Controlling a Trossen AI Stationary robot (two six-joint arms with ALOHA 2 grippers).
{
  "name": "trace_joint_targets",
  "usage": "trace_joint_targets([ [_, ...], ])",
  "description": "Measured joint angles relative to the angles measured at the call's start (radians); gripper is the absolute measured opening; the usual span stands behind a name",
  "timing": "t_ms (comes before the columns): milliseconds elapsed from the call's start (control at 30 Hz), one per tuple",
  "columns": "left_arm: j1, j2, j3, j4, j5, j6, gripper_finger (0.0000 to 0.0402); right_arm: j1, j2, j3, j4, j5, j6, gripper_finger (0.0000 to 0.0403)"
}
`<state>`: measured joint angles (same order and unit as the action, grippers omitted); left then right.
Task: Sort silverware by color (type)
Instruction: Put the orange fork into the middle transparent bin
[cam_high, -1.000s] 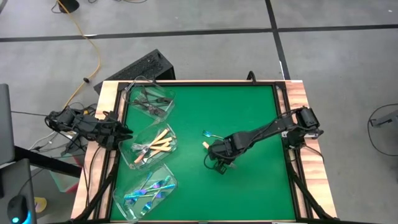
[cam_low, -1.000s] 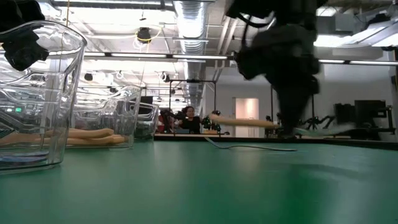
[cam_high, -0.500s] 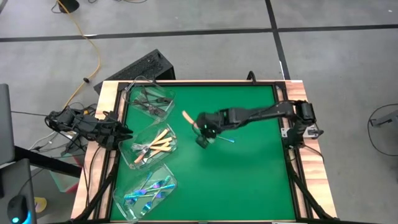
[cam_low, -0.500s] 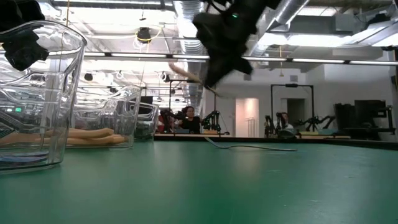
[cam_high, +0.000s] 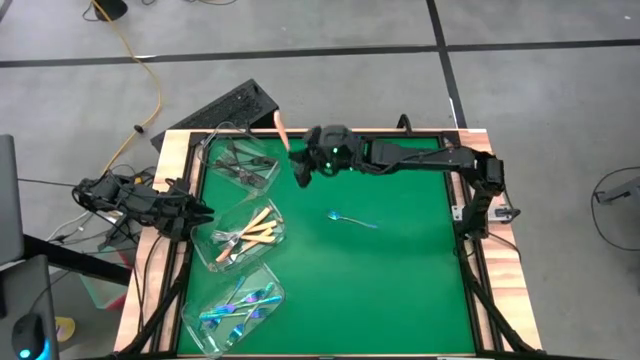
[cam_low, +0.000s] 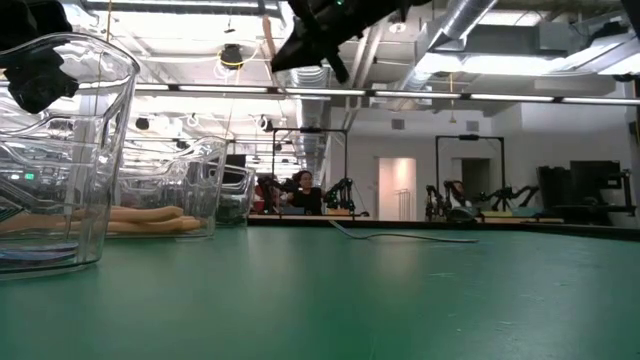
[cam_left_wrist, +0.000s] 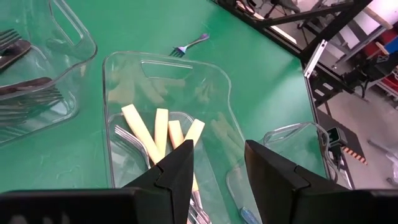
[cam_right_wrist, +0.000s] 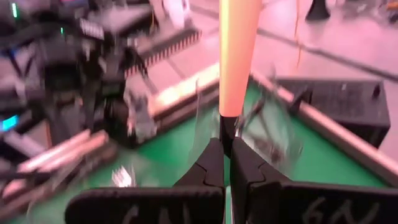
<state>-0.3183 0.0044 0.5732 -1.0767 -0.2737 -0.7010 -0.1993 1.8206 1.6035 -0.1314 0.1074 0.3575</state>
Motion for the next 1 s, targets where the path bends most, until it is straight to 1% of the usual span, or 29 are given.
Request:
trace_joint_targets([
  [100,0.000,0.000,0.000,0.000,0.000,0.000,0.0128,-0.028,0.000,0.000,0.059,0.000,-0.001,0.0013],
  [200,0.000,0.000,0.000,0.000,-0.001,-0.004,0.0128,-0.046,0.000,0.000,0.079,0.000,-0.029,0.0013],
  [533,0.000,0.000,0.000,0.000,-0.008,-0.019,0.0128,-0.066,0.001,0.000,0.176,-0.001,-0.101,0.0013],
  [900,0.000,0.000,0.000,0.000,-0.017,-0.022,0.0128,-0.075,0.001,0.000,0.249,-0.004,-0.166,0.0013],
  [1000,0.000,0.000,0.000,0.000,-0.021,-0.029,0.0128,-0.084,0.001,0.017,0.240,-0.003,-0.182,0.0013],
])
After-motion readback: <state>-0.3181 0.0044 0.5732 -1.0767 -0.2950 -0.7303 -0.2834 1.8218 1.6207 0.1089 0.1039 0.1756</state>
